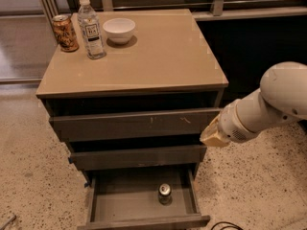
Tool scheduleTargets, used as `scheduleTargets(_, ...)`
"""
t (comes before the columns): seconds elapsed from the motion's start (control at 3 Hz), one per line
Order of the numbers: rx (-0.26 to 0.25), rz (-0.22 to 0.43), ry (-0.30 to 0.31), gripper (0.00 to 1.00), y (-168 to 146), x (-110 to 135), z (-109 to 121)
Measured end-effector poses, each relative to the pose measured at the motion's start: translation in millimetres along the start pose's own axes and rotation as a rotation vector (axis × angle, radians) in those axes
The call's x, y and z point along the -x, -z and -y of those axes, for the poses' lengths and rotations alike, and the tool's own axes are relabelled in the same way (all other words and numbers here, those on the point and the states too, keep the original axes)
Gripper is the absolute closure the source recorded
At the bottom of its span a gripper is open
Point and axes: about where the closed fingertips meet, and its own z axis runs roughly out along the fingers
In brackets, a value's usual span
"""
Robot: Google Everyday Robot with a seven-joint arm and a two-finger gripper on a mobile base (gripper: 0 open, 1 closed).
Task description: Pick green can from bottom drawer and place on counter
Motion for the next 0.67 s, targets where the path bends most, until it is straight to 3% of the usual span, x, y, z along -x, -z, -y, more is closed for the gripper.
scheduleTargets(0.33, 0.015, -0.009, -0.015, 1.00, -74.8, -41.6, -2.7)
scheduleTargets(0.67, 0.035, 0.050, -0.059, 1.00, -186.1, -87.0, 10.0)
